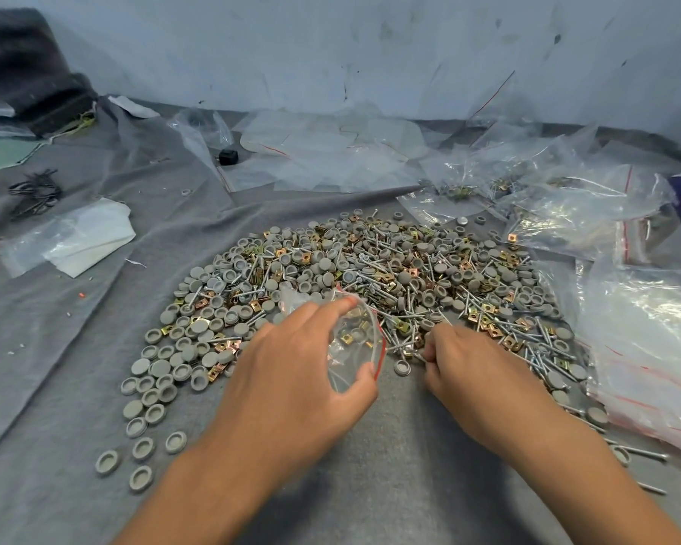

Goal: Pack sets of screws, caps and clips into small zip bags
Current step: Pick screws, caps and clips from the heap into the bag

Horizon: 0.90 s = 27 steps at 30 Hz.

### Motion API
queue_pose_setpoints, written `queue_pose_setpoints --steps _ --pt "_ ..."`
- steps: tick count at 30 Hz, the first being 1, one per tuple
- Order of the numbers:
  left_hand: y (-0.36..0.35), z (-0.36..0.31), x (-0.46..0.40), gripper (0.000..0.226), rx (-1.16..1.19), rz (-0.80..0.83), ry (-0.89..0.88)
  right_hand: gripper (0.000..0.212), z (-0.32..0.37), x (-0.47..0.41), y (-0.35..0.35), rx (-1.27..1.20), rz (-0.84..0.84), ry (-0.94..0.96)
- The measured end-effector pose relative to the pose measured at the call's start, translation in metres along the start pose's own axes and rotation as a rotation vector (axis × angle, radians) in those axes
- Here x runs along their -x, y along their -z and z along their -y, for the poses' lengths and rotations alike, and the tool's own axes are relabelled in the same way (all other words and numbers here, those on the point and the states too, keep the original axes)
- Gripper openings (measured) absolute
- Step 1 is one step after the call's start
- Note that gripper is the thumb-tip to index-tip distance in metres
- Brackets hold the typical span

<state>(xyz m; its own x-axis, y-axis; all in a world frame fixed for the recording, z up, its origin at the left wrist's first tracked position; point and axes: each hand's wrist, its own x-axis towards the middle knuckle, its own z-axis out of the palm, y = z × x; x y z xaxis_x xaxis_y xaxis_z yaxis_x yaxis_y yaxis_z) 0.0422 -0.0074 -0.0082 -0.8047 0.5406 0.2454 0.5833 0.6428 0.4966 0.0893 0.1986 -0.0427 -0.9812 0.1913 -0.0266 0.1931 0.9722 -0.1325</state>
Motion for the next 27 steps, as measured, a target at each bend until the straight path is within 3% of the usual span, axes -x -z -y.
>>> queue_pose_setpoints --steps 9,15,19,24,27 --pt "-0.001 0.000 0.000 0.073 -0.034 -0.018 0.001 0.015 -0.014 -0.011 0.022 -0.589 -0.139 -0.066" --pt "-0.002 0.000 -0.001 0.072 -0.044 -0.030 0.003 0.009 -0.012 -0.004 0.045 -1.047 -0.167 0.173" --pt "-0.003 0.000 -0.002 0.069 -0.060 -0.043 0.000 0.009 0.011 0.007 0.045 -1.106 -0.052 0.347" --pt "-0.005 0.000 -0.001 0.067 -0.060 -0.035 -0.010 0.013 0.023 0.010 0.035 -0.929 -0.119 0.298" --pt "-0.005 0.000 -0.001 0.067 -0.058 -0.032 -0.004 0.012 0.025 0.011 0.033 -0.966 -0.148 0.252"
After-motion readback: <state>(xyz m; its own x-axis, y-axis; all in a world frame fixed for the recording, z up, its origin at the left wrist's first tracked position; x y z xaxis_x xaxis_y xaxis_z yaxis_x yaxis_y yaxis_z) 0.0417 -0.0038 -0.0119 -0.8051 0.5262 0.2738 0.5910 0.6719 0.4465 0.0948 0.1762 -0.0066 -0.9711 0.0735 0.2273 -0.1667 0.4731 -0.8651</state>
